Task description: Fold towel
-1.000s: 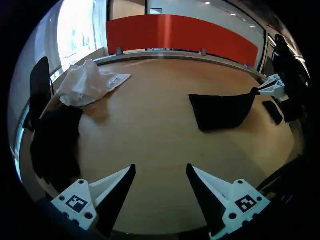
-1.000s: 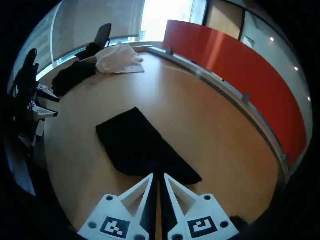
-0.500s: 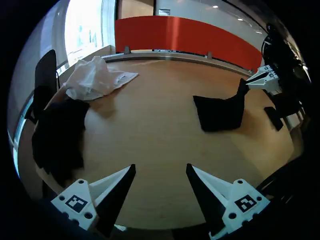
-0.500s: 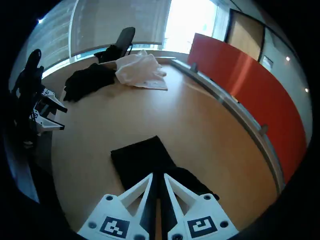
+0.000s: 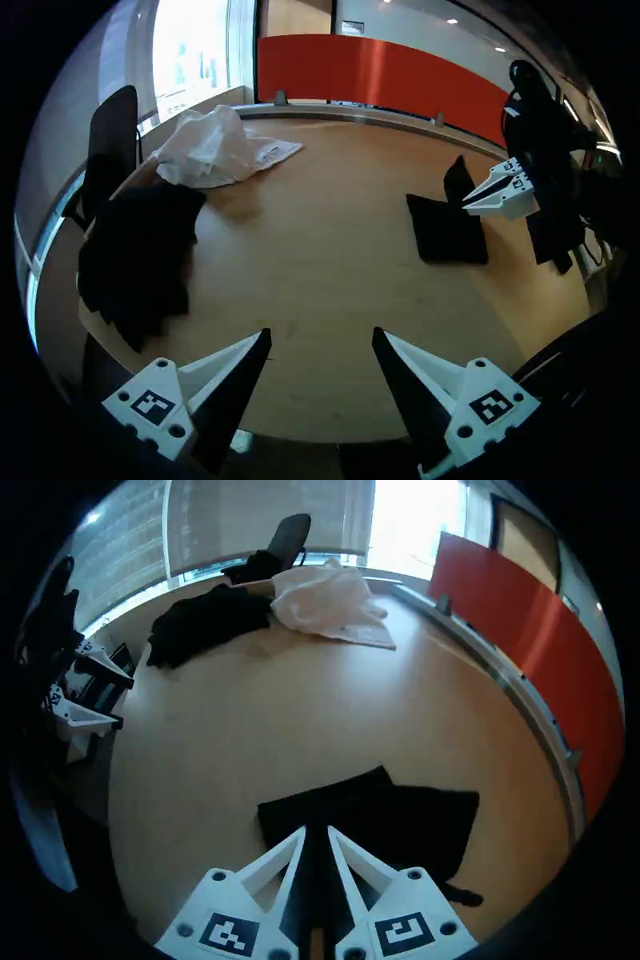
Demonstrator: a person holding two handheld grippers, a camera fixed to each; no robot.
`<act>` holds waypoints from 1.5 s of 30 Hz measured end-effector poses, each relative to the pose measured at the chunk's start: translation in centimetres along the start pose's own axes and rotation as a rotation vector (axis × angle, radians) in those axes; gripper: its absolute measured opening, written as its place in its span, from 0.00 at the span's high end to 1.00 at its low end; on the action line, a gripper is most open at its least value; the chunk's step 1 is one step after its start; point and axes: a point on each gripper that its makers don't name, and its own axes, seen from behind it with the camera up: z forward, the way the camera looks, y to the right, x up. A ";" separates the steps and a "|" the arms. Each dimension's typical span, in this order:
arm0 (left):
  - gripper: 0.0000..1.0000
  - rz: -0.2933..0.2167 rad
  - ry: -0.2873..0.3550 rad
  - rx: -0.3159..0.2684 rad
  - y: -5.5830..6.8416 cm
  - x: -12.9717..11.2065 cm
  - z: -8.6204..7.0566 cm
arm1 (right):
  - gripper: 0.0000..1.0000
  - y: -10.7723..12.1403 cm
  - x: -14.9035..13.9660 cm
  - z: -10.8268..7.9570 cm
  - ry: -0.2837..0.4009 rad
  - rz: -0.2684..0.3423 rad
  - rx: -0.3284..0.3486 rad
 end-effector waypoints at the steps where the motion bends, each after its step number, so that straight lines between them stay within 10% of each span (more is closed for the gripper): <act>1: 0.06 -0.003 -0.001 0.003 -0.1 -0.1 -0.1 | 0.97 -0.2 -0.2 0.4 -0.007 0.000 0.005; 45: 0.06 -0.018 -0.003 0.032 -0.4 -0.7 -0.4 | 0.95 -0.8 -0.6 1.5 -0.026 -0.010 0.047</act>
